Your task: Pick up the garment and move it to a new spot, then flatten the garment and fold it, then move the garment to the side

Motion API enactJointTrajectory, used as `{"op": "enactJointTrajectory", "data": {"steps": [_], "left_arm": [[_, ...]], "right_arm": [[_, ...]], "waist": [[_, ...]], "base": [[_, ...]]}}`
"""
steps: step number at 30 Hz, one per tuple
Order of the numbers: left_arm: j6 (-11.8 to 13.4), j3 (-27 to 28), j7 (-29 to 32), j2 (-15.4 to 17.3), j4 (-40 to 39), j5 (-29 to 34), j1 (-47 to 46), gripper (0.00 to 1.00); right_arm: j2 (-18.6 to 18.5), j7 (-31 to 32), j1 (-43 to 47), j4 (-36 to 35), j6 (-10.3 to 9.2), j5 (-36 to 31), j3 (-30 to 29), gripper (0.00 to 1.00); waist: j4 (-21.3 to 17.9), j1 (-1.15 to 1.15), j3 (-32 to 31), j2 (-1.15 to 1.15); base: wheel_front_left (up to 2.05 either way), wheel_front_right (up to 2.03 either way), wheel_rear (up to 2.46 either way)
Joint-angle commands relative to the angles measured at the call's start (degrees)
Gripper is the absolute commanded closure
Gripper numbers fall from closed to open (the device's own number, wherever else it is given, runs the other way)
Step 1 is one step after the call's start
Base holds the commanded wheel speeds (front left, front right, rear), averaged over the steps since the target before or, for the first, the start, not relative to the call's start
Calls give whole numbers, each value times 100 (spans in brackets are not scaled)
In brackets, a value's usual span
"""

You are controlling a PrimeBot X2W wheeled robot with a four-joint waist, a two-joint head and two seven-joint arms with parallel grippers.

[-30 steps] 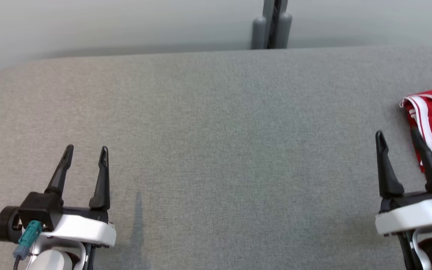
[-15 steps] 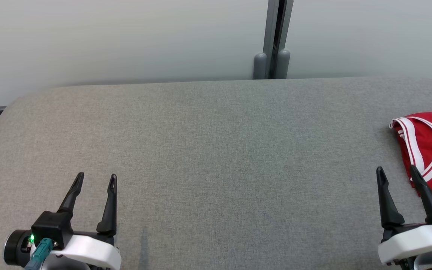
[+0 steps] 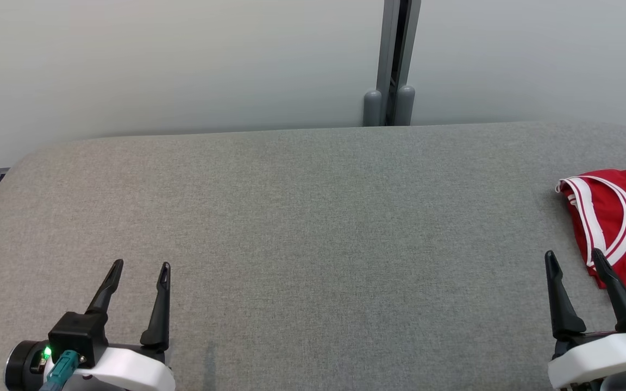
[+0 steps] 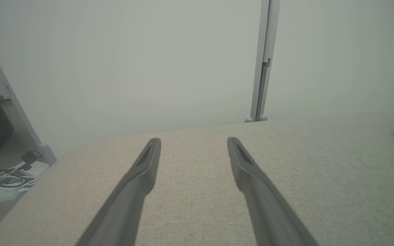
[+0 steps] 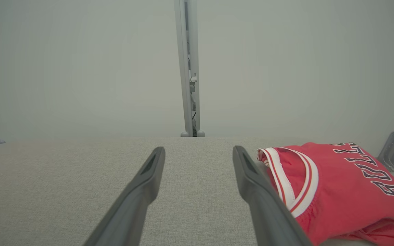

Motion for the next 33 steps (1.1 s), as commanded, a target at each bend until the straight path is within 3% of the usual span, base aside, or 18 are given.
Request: {"op": "enactJointTrajectory", "data": {"steps": [1, 29, 30, 33], "left_arm": [[42, 9, 15, 35, -18, -26, 38, 0], [73, 13, -17, 128, 86, -136, -42, 0], [71, -11, 0, 95, 71, -108, 8, 100], [69, -70, 0, -19, 206, -127, 109, 100]], "right_arm": [[-8, 18, 52, 13, -2, 34, -14, 0], [-8, -62, -38, 169, -2, 189, 81, 0], [2, -17, 4, 170, 0, 189, 84, 100], [56, 10, 71, 343, 0, 210, 79, 100]], "waist": [[-10, 0, -9, 0], [-16, 0, -115, 0], [-17, 0, -116, 0], [-17, 0, -118, 0]], "base": [[0, 0, 0], [0, 0, 0], [0, 0, 0], [0, 0, 0]]}}
